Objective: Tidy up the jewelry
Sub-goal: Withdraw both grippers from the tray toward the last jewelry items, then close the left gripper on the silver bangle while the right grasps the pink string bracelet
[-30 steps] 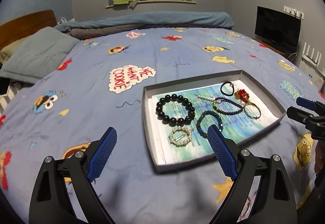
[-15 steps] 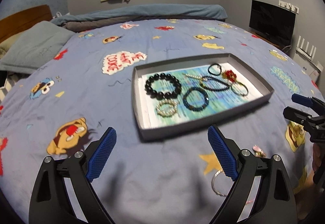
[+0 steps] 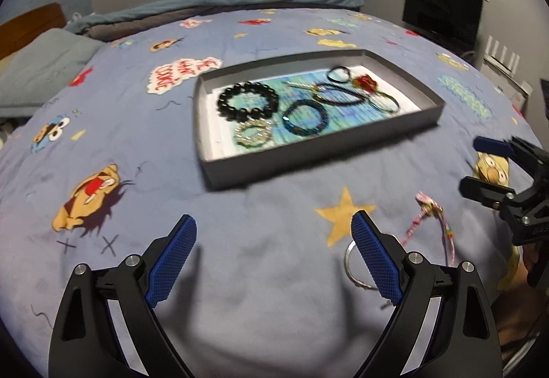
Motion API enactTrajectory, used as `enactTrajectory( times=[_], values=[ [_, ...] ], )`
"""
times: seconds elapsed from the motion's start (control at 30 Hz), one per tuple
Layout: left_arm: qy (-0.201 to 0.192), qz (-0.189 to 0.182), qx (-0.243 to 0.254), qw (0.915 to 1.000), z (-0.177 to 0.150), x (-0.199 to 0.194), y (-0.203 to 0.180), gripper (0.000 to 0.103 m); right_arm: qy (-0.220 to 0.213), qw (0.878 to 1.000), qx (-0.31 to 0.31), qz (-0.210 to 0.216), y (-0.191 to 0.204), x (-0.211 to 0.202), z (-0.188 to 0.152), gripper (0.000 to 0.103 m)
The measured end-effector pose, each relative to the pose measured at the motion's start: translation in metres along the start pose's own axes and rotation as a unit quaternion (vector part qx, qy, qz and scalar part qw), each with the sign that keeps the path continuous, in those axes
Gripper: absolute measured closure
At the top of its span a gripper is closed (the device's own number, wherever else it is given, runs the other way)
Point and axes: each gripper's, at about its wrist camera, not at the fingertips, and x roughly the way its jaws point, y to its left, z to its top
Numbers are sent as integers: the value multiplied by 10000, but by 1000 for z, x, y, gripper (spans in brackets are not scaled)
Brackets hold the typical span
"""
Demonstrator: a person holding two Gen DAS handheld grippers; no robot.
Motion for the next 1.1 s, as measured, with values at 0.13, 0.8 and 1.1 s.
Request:
enactTrajectory(
  times=[0.13,0.8,1.1],
  values=[
    [79,-274,219,9994,-7,1,-10,12,73,9998,-130,150,4,2,-3,6],
    [444,-762,801,9929,-21,17,-36,70,544,9937,-671,716,34,14,-15,61],
    [380,-537,1145,9913,-23,29,-50,80,571,9944,-702,551,37,26,-14,79]
  ],
)
